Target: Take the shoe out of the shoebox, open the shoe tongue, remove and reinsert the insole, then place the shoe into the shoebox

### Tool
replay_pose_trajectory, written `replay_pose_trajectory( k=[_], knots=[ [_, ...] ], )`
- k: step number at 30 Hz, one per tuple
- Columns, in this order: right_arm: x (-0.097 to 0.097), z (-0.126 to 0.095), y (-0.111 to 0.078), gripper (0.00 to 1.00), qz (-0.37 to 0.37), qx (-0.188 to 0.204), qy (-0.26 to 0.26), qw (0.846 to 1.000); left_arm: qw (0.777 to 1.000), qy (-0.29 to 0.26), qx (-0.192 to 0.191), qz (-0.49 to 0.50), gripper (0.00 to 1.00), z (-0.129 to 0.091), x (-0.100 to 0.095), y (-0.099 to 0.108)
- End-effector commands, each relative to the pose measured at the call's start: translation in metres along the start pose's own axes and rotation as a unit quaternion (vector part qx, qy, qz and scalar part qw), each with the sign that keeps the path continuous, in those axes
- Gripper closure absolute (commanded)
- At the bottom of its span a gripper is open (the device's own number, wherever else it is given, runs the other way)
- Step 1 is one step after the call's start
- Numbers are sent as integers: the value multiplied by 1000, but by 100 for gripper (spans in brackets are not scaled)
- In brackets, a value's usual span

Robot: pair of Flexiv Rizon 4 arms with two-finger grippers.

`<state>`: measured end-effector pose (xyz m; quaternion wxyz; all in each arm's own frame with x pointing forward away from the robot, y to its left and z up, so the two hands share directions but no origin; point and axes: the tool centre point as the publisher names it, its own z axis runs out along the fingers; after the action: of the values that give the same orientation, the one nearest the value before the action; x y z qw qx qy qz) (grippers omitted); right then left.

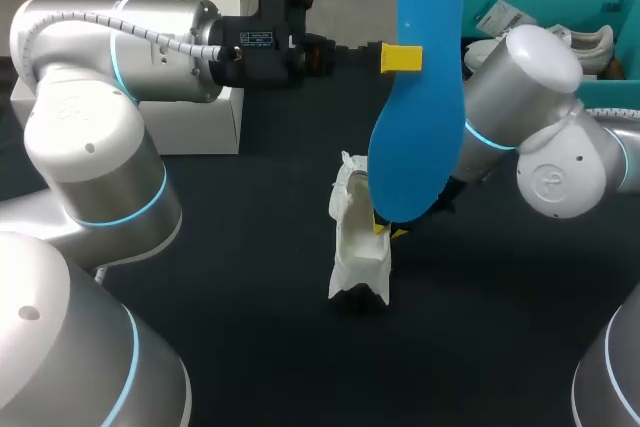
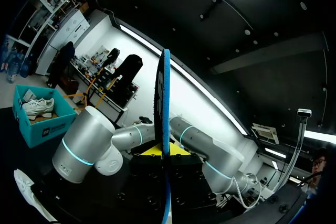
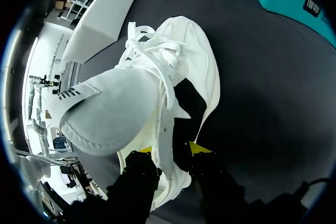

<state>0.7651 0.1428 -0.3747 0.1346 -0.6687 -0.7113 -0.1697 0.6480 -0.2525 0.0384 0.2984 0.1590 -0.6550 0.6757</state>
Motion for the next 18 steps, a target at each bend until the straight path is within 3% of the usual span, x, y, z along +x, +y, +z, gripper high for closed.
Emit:
replay_pose_trajectory(
  k=[1,11,18],
  knots=[
    [0,-24,-5,0,-9,-15,17,1000,1000,0,1,0,100,1,-1,0],
    [-6,-63,4,0,-70,-48,139,987,1000,0,1,0,100,1,-1,0],
    [-6,-63,4,0,-70,-48,139,987,1000,0,1,0,100,1,-1,0]
  ],
)
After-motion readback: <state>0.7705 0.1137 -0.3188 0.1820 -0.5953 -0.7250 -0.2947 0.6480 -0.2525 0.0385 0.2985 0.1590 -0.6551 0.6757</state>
